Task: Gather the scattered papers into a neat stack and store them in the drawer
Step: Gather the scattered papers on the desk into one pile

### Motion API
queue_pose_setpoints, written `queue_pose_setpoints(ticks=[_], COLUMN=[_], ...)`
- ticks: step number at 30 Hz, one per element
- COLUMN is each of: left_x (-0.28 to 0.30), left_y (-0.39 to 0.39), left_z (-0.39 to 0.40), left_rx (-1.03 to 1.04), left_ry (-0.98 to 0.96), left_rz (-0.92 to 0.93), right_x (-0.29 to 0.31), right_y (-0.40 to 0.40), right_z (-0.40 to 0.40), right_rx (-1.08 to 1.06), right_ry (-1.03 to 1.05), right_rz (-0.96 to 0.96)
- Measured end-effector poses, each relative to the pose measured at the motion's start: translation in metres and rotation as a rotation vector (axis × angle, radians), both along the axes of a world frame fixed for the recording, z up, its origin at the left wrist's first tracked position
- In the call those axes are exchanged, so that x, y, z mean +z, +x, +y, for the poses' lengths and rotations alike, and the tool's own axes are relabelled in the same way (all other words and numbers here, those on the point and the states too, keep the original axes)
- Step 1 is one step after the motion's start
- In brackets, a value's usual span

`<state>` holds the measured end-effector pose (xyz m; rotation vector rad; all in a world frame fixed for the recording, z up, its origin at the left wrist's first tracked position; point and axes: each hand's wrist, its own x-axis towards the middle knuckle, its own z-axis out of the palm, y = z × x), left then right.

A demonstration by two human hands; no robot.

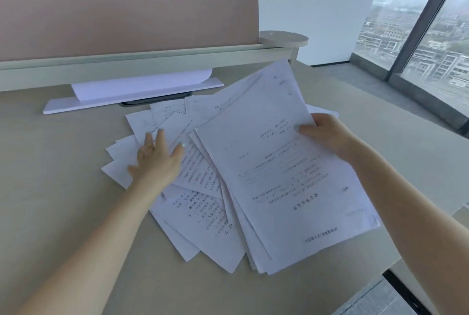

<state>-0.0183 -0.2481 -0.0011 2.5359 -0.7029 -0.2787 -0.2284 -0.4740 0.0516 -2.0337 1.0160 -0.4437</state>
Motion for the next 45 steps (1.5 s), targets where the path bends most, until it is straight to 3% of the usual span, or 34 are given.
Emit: queue_pose_setpoints(ticks=[2, 5, 10, 14, 19, 23, 24, 27, 29, 34, 37, 39, 41, 43, 45], left_x=[-0.005, -0.014, -0.026, -0.027, -0.027, -0.027, -0.028, -0.027, -0.021, -0.004, 0.004, 0.008, 0.01, 0.006, 0.003], left_y=[0.003, -0.009, -0.018, -0.015, -0.006, -0.001, -0.001, -0.004, -0.004, 0.024, 0.035, 0.031, 0.019, 0.013, 0.005], left_z=[0.016, 0.019, 0.016, 0.016, 0.016, 0.021, 0.022, 0.021, 0.022, 0.038, 0.053, 0.055, 0.052, 0.047, 0.041], left_rx=[0.076, 0.046, -0.092, -0.109, -0.151, -0.169, -0.151, -0.064, 0.046, 0.446, 0.511, 0.472, 0.388, 0.308, 0.275], left_ry=[-0.115, -0.128, 0.122, 0.27, 0.248, 0.141, 0.12, 0.036, -0.141, -0.904, -1.109, -1.18, -1.14, -1.047, -0.921], left_rz=[0.047, -0.067, -0.142, -0.177, -0.175, -0.191, -0.191, -0.163, -0.068, 0.463, 0.804, 0.967, 1.017, 1.017, 0.893], right_x=[0.009, 0.008, -0.019, -0.023, -0.012, -0.011, -0.013, -0.025, -0.032, -0.037, -0.031, -0.031, -0.033, -0.037, -0.036], right_y=[0.031, 0.09, 0.162, 0.171, 0.154, 0.123, 0.117, 0.113, 0.113, 0.115, 0.118, 0.119, 0.12, 0.121, 0.119], right_z=[0.002, 0.014, 0.036, 0.027, 0.013, 0.01, 0.012, 0.018, 0.024, 0.022, 0.022, 0.024, 0.029, 0.031, 0.034], right_rx=[0.065, 0.211, 0.317, 0.247, 0.238, 0.307, 0.31, 0.242, 0.184, 0.114, 0.181, 0.222, 0.227, 0.215, 0.205], right_ry=[-0.082, -0.201, -0.271, -0.247, 0.008, 0.332, 0.3, -0.096, -0.202, -0.127, -0.106, -0.118, -0.123, -0.112, -0.079], right_rz=[0.035, 0.118, 0.371, 0.47, 0.537, 0.393, 0.344, 0.298, 0.266, 0.292, 0.326, 0.336, 0.334, 0.299, 0.26])
